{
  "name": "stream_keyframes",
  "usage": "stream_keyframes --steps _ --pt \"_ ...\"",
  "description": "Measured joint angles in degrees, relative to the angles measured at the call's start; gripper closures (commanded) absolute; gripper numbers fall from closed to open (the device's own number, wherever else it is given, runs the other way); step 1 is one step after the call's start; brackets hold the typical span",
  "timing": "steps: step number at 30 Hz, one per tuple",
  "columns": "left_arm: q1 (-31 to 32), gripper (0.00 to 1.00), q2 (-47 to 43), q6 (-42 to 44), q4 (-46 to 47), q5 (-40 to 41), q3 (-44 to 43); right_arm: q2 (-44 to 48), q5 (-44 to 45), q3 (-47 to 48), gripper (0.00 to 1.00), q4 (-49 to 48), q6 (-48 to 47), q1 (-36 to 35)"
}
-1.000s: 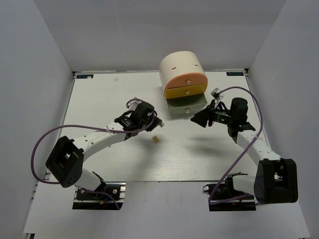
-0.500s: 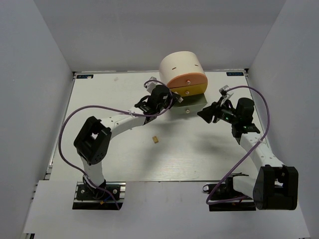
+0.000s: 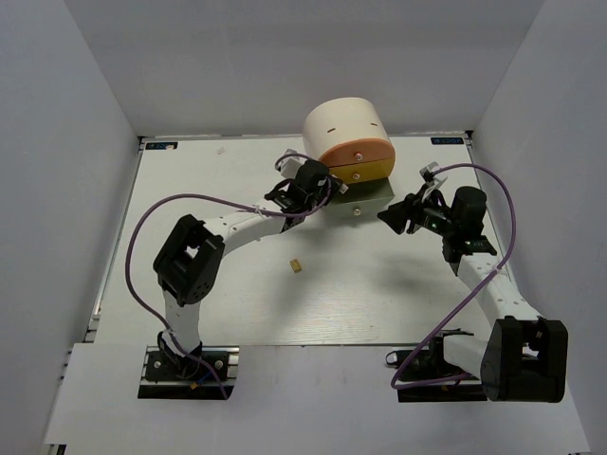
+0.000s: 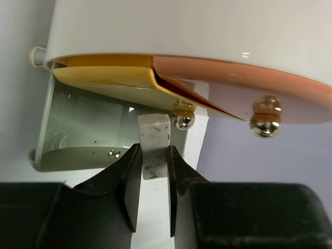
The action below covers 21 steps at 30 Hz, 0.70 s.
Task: Sort the stationery into containers
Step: Place the stationery in the drawer.
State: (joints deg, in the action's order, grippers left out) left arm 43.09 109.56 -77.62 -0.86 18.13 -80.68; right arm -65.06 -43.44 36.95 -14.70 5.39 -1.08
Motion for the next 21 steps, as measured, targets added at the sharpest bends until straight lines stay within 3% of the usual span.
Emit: stream_keyframes --steps 5,10,13,17,19,20,21 --pt "0.0 0.5 1.77 -0.68 -1.22 0.42 -1.18 0.0 -0.24 0.0 0.46 0.04 -0.09 0.02" --pt "0.0 0.42 1.75 -0.87 -1.75 0.52 -1.36 0.0 -1.46 0.0 0.43 1.14 -1.36 0.02" --pt "0.0 0.42 1.6 -0.94 -1.79 0.48 -1.33 0.0 -3.41 0.0 0.43 1.49 -2.51 0.0" --pt "0.07 0.53 0.31 0.0 -1.88 0.28 -0.92 0.0 -8.74 0.13 0.4 4.11 -8.24 -0.07" --pt "0.24 0.69 -2.14 1.49 -2.12 -0.2 0.7 -0.02 -13.09 0.42 0.39 7.61 -14.51 -0.5" --pt "0.31 0.76 -4.35 2.45 -1.92 -0.48 2.56 -0.04 -14.88 0.74 0.42 9.94 -18.08 -0.87" --pt "0.42 0.84 -7.37 3.34 -1.81 -0.79 5.18 -0.15 -17.0 1.07 0.55 13.11 -22.47 -1.36"
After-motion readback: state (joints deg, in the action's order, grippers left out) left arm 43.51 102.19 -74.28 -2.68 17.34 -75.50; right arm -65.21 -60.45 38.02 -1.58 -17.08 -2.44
